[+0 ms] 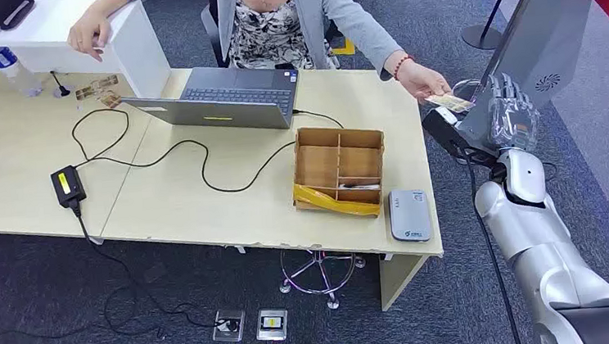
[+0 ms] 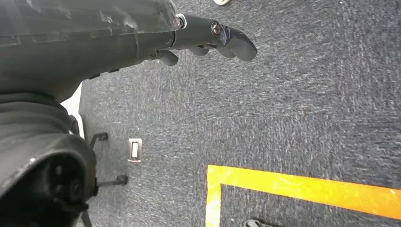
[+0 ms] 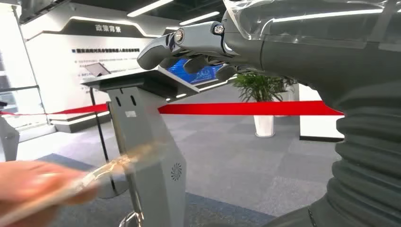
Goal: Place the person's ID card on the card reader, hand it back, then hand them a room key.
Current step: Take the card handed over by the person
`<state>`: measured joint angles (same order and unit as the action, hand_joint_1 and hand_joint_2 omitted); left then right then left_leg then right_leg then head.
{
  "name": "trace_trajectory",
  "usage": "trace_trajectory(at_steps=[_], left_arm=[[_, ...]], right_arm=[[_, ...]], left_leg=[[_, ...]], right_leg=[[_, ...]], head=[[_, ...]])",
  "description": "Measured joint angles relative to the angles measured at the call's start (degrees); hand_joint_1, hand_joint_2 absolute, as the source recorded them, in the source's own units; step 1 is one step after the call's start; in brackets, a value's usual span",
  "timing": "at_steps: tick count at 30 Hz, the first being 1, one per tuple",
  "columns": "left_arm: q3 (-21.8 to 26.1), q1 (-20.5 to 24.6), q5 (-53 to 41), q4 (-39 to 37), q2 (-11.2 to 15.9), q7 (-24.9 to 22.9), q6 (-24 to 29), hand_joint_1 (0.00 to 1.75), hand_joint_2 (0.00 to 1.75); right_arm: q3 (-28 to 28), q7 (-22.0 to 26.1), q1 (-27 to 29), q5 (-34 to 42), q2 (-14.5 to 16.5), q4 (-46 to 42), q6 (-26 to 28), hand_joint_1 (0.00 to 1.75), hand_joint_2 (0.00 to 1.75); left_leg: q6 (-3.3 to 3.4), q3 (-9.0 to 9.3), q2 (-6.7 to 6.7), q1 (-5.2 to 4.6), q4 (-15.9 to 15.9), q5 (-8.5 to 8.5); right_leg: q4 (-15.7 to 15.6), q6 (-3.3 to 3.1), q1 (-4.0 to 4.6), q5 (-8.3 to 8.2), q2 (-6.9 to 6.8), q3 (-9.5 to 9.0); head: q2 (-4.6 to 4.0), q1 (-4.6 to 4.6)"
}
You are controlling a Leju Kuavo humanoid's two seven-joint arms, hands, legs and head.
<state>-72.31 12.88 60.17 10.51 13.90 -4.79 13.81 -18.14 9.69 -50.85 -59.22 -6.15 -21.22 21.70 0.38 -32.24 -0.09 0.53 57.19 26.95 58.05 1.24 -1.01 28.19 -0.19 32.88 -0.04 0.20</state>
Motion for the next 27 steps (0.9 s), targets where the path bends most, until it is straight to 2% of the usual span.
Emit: trace_trajectory(at_steps=[11,12,15,16,27], left_arm=[[0.0,-0.2,-0.1,0.0,0.5,0.0,-0.1,0.00,0.00],[0.0,-0.2,-0.1,0.0,0.5,0.0,-0.1,0.00,0.00],[0.0,-0.2,-0.5,0.0,0.5,0.0,-0.3,0.00,0.00],[0.0,-0.2,-0.7,0.0,0.5,0.0,-0.3,0.00,0.00],[-0.5,-0.2,-1.3,0.0,0.5,0.8,-1.0,0.00,0.00]], right_arm=[[-2.9,-1.7,0.0,0.9,0.7,-0.2,-0.3,0.00,1.75],[-3.1,-1.7,0.0,1.0,0.8,-0.3,-0.5,0.24,1.75],[-3.5,-1.9,0.0,1.2,0.8,-0.6,-0.9,1.55,1.75],[-3.6,-1.9,0.0,1.4,0.8,-0.7,-0.9,1.75,1.75],[-3.6,-1.1,0.0,3.3,0.7,-1.4,-0.7,1.75,1.75]], left_leg=[[0.00,0.00,0.00,0.00,0.0,0.00],[0.00,0.00,0.00,0.00,0.0,0.00],[0.00,0.01,0.00,0.00,0.0,0.00],[0.00,0.01,0.00,0.00,0.0,0.00],[0.00,0.01,0.01,0.00,0.0,0.00]], right_leg=[[0.0,0.00,0.00,0.00,0.01,0.00],[0.0,0.00,0.00,0.00,0.01,0.00],[0.0,0.00,0.00,0.00,0.01,0.01],[0.0,0.00,0.00,0.00,0.01,0.02],[0.0,0.00,0.00,0.00,0.05,0.04]], head=[[0.00,0.00],[0.00,0.00],[0.00,0.00],[0.00,0.00],[0.00,0.00]])
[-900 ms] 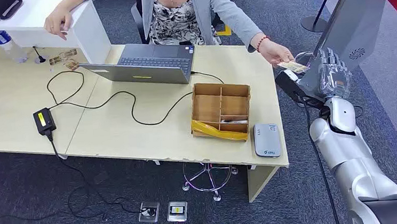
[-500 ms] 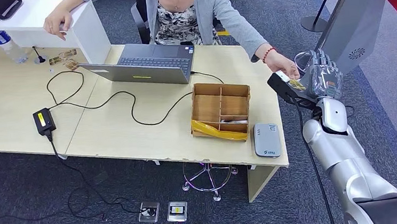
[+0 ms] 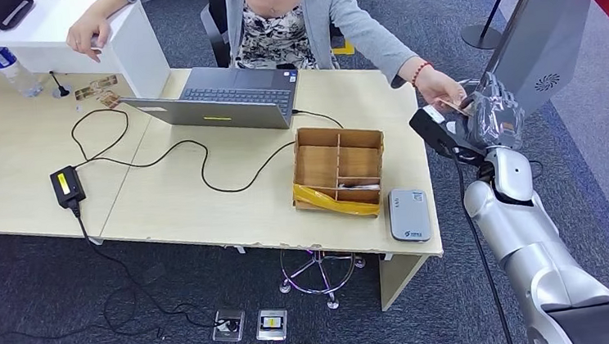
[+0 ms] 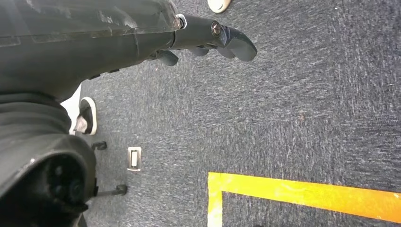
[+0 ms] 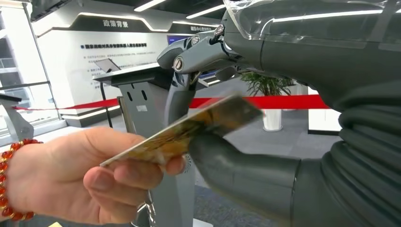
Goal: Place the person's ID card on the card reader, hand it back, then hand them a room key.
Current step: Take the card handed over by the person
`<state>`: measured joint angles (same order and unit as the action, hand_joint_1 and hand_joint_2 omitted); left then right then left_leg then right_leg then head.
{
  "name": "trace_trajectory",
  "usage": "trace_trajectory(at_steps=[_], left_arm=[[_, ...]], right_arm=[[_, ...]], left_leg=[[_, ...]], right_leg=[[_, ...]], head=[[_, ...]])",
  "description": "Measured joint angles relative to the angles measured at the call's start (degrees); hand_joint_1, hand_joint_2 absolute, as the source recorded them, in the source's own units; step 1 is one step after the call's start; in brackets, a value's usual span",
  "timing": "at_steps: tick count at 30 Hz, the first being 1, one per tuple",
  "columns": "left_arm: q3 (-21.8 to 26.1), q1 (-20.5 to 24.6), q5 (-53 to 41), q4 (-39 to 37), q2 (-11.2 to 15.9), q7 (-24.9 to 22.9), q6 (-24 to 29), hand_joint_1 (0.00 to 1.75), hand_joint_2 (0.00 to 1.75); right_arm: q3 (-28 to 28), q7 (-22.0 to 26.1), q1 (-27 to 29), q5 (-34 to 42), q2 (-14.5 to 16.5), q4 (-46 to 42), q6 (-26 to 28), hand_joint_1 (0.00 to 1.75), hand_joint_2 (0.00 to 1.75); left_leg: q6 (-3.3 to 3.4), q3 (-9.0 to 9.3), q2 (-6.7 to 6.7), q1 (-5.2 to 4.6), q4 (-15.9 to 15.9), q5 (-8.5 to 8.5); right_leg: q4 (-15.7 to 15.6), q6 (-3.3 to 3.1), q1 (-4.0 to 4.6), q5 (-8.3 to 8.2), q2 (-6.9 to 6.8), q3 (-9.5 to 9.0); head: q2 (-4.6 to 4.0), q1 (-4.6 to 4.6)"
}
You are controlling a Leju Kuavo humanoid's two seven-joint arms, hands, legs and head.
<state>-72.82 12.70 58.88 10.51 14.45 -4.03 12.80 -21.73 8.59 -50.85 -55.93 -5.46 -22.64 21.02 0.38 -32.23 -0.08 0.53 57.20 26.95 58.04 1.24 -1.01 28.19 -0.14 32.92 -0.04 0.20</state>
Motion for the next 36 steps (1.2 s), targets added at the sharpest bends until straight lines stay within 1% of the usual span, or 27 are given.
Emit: trace_trajectory(at_steps=[12,18,23,28,36], left_arm=[[-0.4,-0.5,0.1,0.0,0.9,-0.1,0.3,0.00,0.00],[-0.6,-0.8,0.5,0.0,0.8,-0.2,0.4,0.00,0.00],[-0.8,-0.9,0.8,0.0,0.3,-0.2,0.5,0.00,0.00],[-0.8,-0.9,0.9,0.0,0.2,-0.2,0.5,0.00,0.00],[-0.9,-1.0,1.1,0.0,0.3,-0.1,0.8,0.00,0.00]], right_arm=[[0.0,0.7,0.2,1.5,0.0,-0.5,0.1,1.75,1.75],[0.0,2.6,0.7,2.8,0.0,-0.9,-0.7,1.75,1.75],[-0.1,4.1,3.2,3.7,0.2,-1.6,-1.5,1.75,1.75],[-0.6,4.3,6.1,4.2,0.4,-2.4,-1.7,1.75,1.75],[-2.1,4.6,7.7,4.6,0.4,-2.8,-2.2,1.75,1.75]], left_leg=[[0.00,0.00,0.01,0.00,0.0,0.00],[0.00,0.00,0.02,0.00,0.0,0.00],[0.00,-0.01,0.01,0.00,0.0,0.01],[0.00,-0.02,0.01,0.01,0.0,0.01],[0.00,-0.02,0.01,0.00,0.0,0.01]], right_leg=[[0.0,0.00,0.00,0.00,0.02,0.00],[0.0,0.00,0.00,0.00,0.03,0.00],[0.0,0.00,0.00,0.00,0.00,0.00],[0.0,-0.01,0.00,0.01,0.01,0.01],[0.0,-0.01,0.00,0.01,0.01,0.00]], head=[[0.00,0.00],[0.00,0.00],[0.00,0.00],[0.00,0.00],[0.00,0.00]])
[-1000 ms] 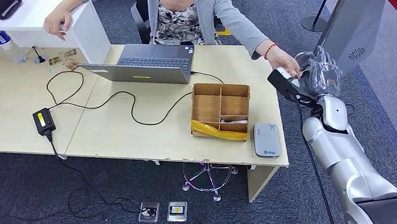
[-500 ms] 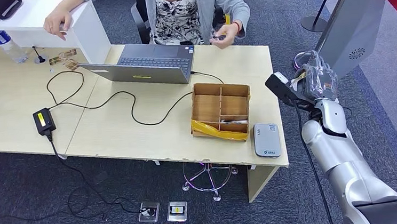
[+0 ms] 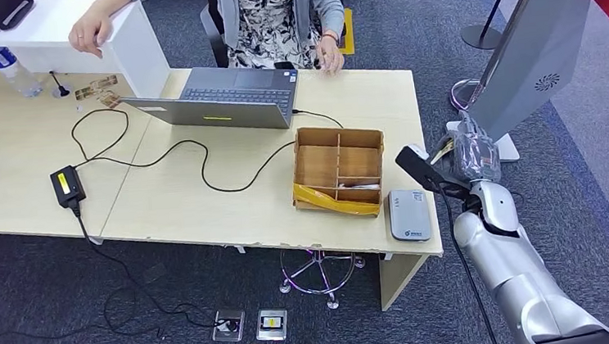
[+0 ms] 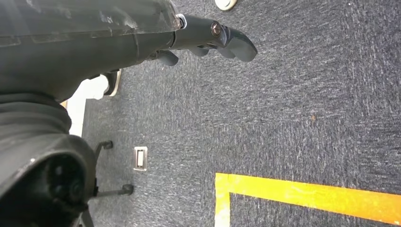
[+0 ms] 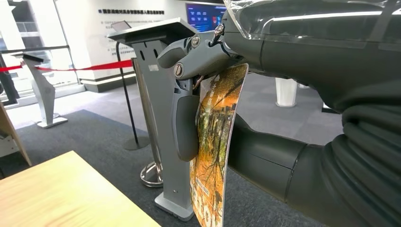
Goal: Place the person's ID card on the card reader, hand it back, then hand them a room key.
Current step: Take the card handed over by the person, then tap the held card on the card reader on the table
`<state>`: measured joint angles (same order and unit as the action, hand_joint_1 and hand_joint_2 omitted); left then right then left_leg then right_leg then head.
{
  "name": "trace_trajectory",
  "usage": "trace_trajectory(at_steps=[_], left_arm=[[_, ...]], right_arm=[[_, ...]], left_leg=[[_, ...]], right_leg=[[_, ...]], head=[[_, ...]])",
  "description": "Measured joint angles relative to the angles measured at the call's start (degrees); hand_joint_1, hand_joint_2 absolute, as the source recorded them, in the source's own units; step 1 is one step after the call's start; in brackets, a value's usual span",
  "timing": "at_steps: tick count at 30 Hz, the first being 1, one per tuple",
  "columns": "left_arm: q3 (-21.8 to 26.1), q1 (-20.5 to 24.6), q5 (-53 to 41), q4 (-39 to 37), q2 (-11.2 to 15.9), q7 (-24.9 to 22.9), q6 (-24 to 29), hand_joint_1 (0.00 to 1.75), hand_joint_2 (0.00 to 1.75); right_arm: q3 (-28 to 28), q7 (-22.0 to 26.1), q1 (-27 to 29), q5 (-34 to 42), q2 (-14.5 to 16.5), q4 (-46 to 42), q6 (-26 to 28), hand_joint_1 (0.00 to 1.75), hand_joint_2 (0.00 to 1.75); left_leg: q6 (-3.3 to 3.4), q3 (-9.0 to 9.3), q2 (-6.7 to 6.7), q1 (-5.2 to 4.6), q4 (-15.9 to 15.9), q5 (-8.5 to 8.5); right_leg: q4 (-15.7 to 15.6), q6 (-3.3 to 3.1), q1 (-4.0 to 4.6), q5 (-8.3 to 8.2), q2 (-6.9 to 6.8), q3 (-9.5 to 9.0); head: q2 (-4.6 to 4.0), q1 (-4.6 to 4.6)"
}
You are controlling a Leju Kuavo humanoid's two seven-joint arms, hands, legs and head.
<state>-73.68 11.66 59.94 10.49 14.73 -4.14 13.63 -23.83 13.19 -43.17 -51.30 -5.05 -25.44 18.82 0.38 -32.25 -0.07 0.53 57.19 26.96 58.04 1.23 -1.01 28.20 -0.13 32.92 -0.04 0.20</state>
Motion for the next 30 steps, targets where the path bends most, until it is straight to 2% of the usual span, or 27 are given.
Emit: trace_trajectory(at_steps=[12,30], left_arm=[[0.0,-0.1,-0.1,0.0,-0.1,0.0,0.3,0.00,0.00],[0.0,-0.5,0.3,0.0,0.0,0.2,1.4,0.00,0.00]], right_arm=[[-3.1,0.1,1.2,-0.6,0.2,-0.6,-1.0,1.75,1.75],[-7.3,0.0,3.5,3.7,0.3,-1.5,-2.2,1.75,1.75]], left_leg=[[0.00,0.00,0.00,0.00,0.0,0.00],[0.00,0.00,0.00,0.00,0.0,0.00]], right_leg=[[0.0,0.00,0.00,0.00,0.00,0.01],[0.0,0.00,0.00,0.00,0.01,0.01]], head=[[0.00,0.00],[0.00,0.00]])
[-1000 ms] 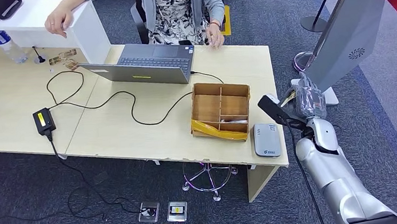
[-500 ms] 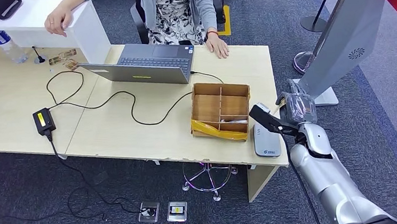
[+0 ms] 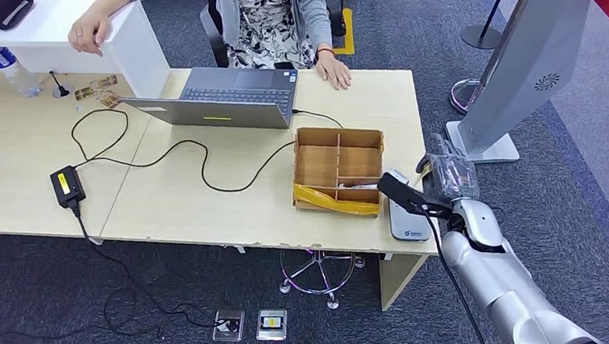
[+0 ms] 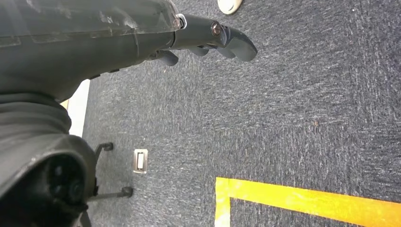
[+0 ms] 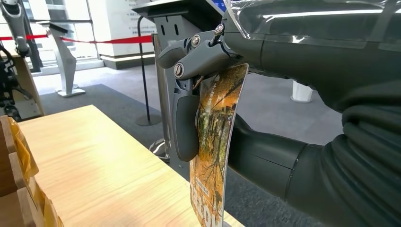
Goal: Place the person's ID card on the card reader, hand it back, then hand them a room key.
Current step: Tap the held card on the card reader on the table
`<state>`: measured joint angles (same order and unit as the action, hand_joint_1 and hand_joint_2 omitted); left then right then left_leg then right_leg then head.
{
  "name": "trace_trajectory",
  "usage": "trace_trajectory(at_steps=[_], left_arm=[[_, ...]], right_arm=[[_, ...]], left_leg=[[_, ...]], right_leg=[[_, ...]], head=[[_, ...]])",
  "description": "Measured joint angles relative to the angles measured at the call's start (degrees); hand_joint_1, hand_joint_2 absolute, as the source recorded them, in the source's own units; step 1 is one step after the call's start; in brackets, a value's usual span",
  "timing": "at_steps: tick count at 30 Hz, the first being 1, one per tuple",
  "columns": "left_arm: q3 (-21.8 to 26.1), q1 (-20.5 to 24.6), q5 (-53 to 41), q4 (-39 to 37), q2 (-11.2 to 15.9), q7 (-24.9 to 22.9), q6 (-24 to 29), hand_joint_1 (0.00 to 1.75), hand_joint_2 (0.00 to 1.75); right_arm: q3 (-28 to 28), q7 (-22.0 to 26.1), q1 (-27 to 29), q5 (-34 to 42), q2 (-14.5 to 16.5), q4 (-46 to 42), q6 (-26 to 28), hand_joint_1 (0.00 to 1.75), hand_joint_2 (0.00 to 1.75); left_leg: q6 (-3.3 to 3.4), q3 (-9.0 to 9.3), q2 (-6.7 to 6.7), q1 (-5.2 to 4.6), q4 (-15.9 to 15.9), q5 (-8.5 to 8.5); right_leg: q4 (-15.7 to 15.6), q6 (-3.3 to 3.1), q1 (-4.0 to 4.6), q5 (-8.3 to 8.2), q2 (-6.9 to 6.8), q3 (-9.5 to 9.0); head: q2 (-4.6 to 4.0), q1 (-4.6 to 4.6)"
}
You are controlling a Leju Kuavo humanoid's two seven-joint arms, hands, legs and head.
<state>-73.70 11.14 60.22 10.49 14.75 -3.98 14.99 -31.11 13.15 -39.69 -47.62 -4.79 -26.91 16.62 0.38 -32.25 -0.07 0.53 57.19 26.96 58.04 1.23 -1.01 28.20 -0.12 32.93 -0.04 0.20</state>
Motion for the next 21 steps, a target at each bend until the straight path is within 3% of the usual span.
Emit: trace_trajectory(at_steps=[21], left_arm=[[0.0,-0.5,0.7,0.0,0.1,0.0,0.4,0.00,0.00]], right_arm=[[-1.7,0.7,0.5,3.3,0.0,0.4,-1.9,1.75,1.75]], left_leg=[[0.00,0.00,0.00,0.00,0.0,0.00]], right_leg=[[0.0,0.00,0.00,0.00,0.01,0.01]], head=[[0.00,0.00]])
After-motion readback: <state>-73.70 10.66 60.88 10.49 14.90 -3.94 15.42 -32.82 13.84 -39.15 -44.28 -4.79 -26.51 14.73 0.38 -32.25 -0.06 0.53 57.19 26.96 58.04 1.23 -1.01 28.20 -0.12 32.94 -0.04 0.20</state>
